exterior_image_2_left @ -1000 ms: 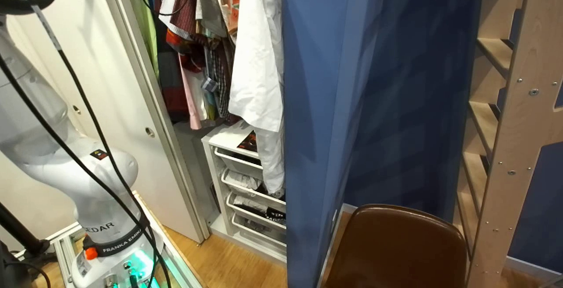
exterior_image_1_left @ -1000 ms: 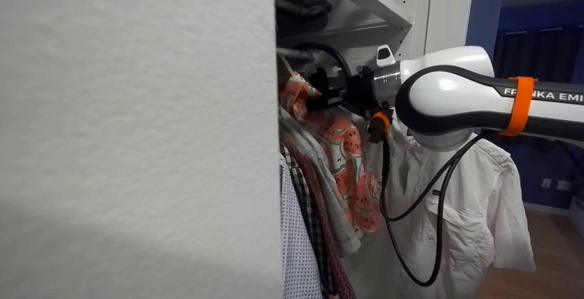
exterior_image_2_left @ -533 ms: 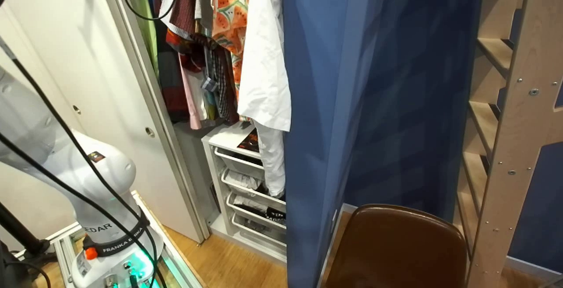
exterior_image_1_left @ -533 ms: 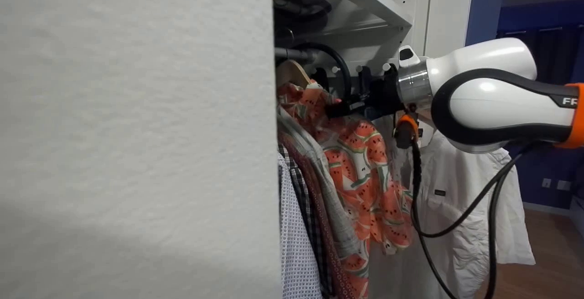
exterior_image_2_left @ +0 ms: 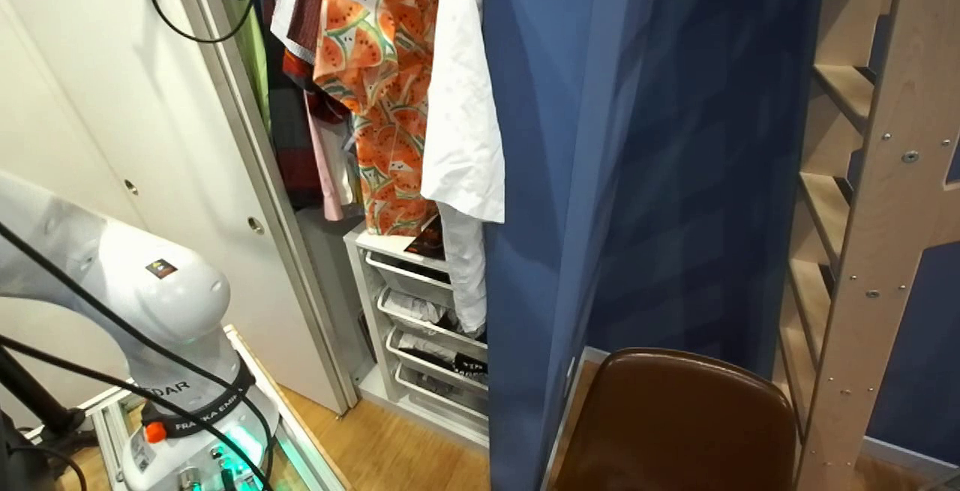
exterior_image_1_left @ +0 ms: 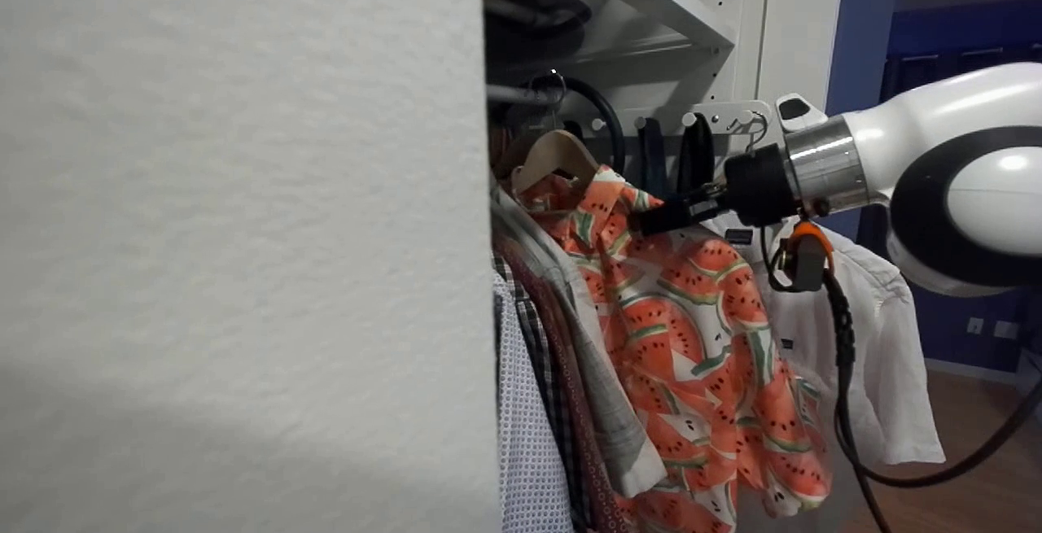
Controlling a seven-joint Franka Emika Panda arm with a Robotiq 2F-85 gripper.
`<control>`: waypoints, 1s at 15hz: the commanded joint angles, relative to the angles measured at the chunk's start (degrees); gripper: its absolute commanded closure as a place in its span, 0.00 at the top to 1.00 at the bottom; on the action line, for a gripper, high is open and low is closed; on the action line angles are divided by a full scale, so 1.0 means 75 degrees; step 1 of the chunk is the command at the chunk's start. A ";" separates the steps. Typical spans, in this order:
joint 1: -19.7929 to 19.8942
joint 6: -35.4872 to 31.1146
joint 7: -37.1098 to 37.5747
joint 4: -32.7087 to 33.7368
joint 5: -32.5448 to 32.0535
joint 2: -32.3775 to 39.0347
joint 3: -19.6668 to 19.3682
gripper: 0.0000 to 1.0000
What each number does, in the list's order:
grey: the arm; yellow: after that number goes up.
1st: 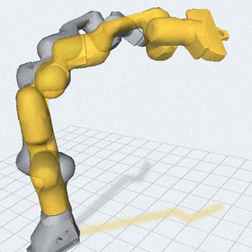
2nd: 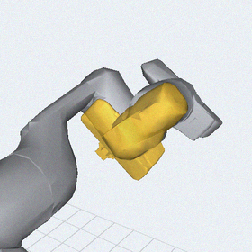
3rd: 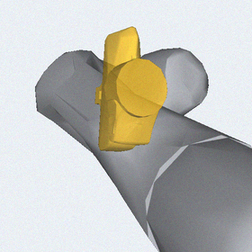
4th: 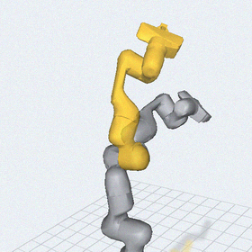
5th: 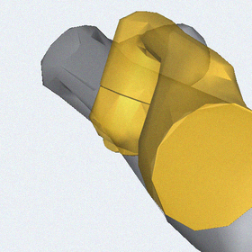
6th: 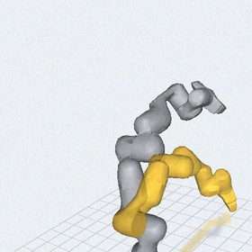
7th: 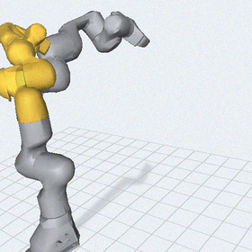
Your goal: Hang two shirts on the first and second hooks, respectively
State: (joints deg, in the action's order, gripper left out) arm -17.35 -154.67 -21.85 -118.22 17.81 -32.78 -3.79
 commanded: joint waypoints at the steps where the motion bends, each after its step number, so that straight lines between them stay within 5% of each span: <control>1: 0.0245 0.0040 0.0558 -0.0650 -0.0238 -0.0954 0.0077 0.02; 15: 0.1686 0.0908 0.1912 -0.1866 -0.0744 -0.3014 -0.0147 0.02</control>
State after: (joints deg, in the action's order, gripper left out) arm -6.70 -148.00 -10.96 -131.22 13.92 -52.47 -4.50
